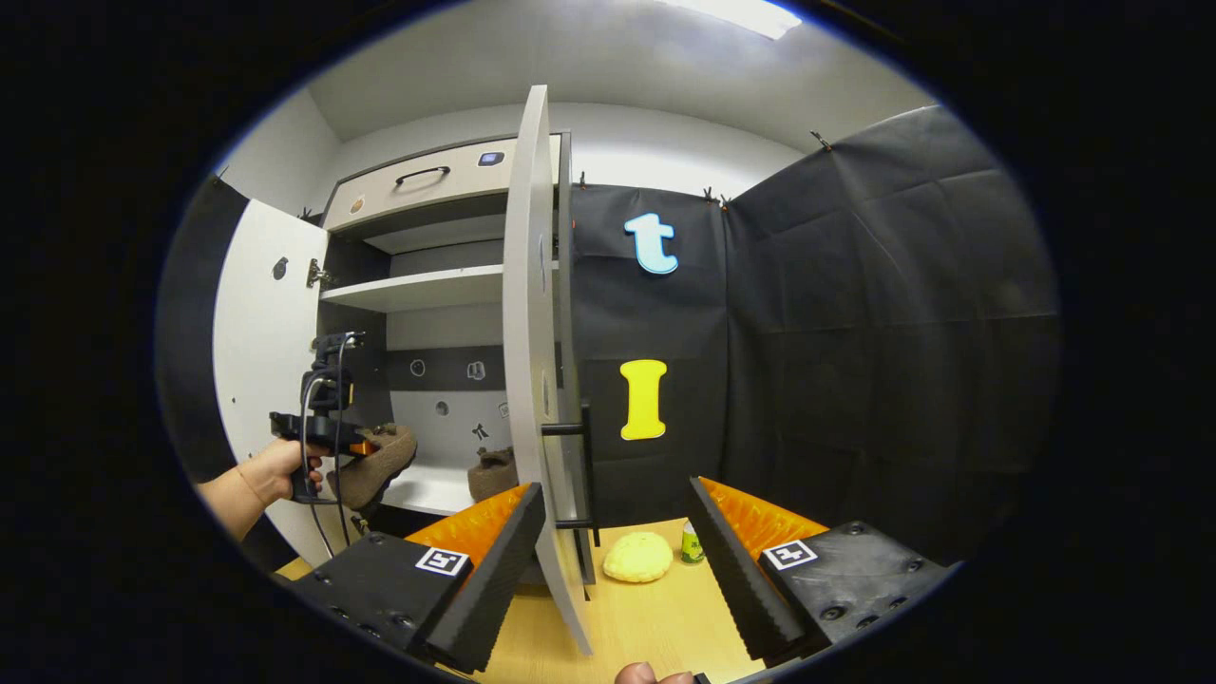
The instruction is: Grab one shoe with the right hand and put it into the shoe cabinet, grab the other shoe with the left hand and put it into the shoe cabinet; then close the right door with the right hand and the left door with the left hand.
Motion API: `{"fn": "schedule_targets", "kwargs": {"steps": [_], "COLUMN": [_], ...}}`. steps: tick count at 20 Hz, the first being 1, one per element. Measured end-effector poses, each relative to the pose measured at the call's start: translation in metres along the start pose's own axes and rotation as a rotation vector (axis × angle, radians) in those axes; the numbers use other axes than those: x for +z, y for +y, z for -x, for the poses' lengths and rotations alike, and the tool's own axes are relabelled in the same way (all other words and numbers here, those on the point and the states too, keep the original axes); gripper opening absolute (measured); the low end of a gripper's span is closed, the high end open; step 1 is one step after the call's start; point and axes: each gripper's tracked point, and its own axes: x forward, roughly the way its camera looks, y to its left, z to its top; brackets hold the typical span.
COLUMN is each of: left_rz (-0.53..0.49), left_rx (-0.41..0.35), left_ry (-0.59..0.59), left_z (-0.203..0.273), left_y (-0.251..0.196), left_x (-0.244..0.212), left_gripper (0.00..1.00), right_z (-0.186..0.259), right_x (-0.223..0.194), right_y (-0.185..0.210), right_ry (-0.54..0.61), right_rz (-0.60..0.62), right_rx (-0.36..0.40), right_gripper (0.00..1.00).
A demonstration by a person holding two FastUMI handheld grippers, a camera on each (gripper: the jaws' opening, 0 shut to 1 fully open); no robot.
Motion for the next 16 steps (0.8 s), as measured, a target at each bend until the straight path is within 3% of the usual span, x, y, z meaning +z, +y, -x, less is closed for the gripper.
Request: {"fn": "schedule_targets", "kwargs": {"steps": [8, 14, 16], "left_rz": [-0.012, -0.064, -0.079], "left_rx": [0.068, 0.127, 0.137], "left_ry": [0.143, 0.227, 0.237], "left_z": [-0.126, -0.158, -0.158], "left_y": [-0.008, -0.006, -0.007], "left_x": [-0.003, -0.025, -0.025], "left_gripper": [0.06, 0.06, 0.13], "right_z": [-0.001, -0.003, -0.004], "right_x": [0.001, -0.001, 0.0], "right_y": [-0.031, -0.043, -0.047], "right_ry": [0.002, 0.01, 0.008], "right_rz": [0.01, 0.012, 0.013], "right_rx": [-0.078, -0.117, -0.128], "right_gripper": [0.96, 0.96, 0.96]}}
